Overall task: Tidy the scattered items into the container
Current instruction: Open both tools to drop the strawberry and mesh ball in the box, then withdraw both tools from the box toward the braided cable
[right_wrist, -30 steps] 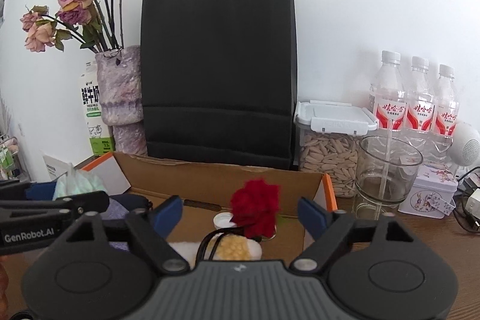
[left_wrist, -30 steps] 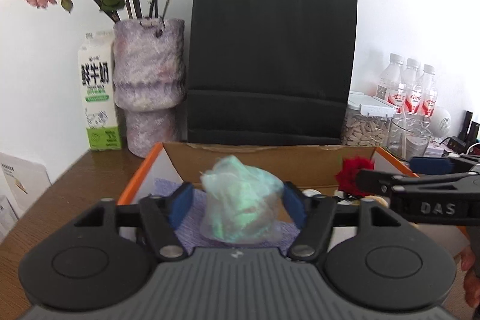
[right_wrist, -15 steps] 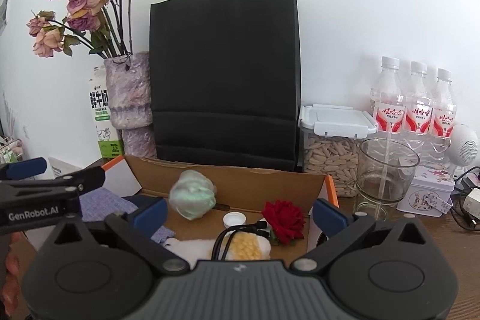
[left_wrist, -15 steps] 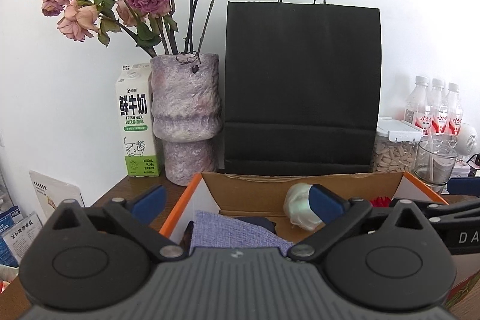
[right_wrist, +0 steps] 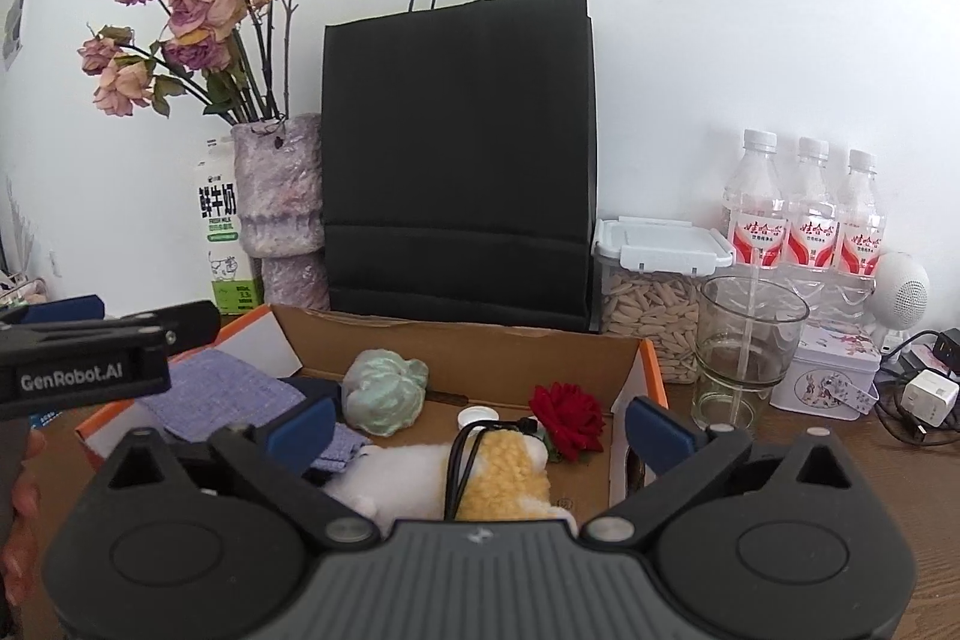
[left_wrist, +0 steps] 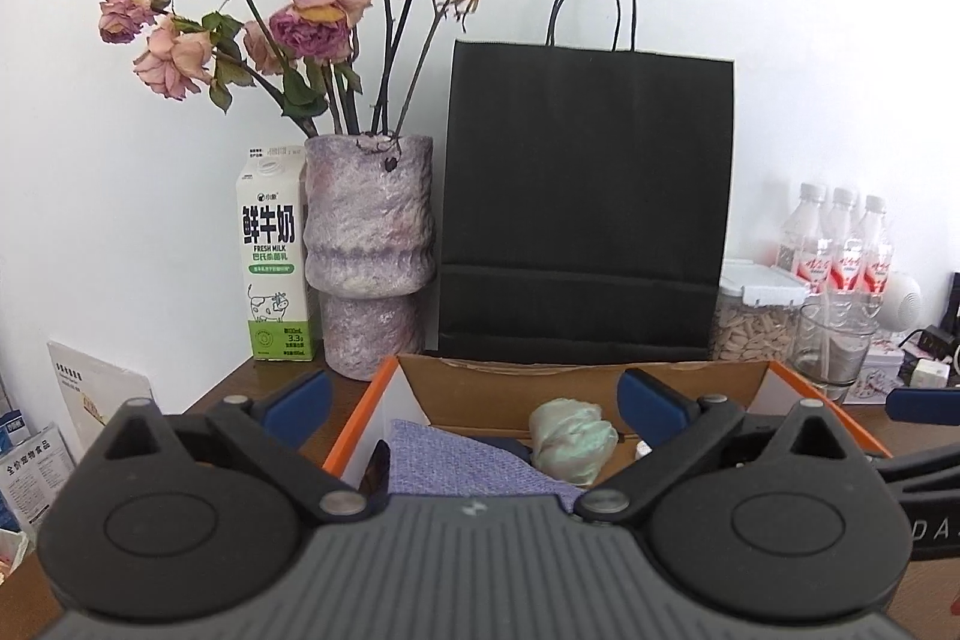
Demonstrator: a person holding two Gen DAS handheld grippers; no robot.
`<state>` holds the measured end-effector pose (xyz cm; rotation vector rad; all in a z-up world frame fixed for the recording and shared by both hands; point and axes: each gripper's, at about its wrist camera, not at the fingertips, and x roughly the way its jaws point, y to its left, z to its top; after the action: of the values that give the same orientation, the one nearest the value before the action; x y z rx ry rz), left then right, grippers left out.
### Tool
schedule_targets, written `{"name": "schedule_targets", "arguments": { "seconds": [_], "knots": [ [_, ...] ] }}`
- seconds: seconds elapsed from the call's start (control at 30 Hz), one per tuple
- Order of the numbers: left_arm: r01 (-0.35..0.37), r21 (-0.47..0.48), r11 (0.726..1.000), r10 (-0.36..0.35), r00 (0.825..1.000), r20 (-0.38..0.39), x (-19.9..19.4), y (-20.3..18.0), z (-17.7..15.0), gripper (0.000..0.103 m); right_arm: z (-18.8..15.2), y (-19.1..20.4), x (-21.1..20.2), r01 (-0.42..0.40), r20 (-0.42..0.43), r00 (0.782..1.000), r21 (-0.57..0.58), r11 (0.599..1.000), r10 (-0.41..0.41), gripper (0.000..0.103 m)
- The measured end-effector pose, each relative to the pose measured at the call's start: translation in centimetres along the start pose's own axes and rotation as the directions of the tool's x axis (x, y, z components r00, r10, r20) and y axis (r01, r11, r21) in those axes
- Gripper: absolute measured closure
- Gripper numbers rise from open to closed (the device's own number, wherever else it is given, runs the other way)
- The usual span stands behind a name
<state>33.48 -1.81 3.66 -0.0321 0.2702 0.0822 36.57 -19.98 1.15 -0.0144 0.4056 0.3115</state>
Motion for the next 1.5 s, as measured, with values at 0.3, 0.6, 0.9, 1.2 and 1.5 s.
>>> {"name": "schedule_targets", "arguments": {
  "seconds": [0.3,0.6,0.9,1.2,1.5],
  "knots": [
    [0.054,0.009,0.998,-0.054,0.999,0.007,-4.0,0.7,-1.8,0.0,-2.6,1.5,-4.3,0.007,-0.018,1.0,-0.011,1.0,-0.007,0.0],
    [0.049,0.04,0.998,-0.05,0.999,0.016,-8.1,1.4,-3.2,0.0,-5.2,2.3,-8.1,0.015,-0.051,0.999,-0.007,1.0,-0.016,0.0],
    [0.046,0.062,0.997,-0.045,0.999,-0.011,-11.4,2.5,-4.6,0.0,-7.2,3.4,-10.8,0.011,-0.092,0.996,-0.006,1.0,-0.011,0.0],
    [0.041,0.068,0.997,-0.034,0.995,-0.09,-13.0,3.9,-6.9,0.0,-9.6,4.3,-12.0,0.009,-0.169,0.986,-0.02,1.0,-0.012,0.0],
    [0.025,0.072,0.997,-0.011,0.981,-0.191,-13.7,5.2,-9.0,0.0,-11.4,5.2,-12.7,-0.008,-0.221,0.975,-0.05,0.999,-0.004,0.0]
  ]
}}
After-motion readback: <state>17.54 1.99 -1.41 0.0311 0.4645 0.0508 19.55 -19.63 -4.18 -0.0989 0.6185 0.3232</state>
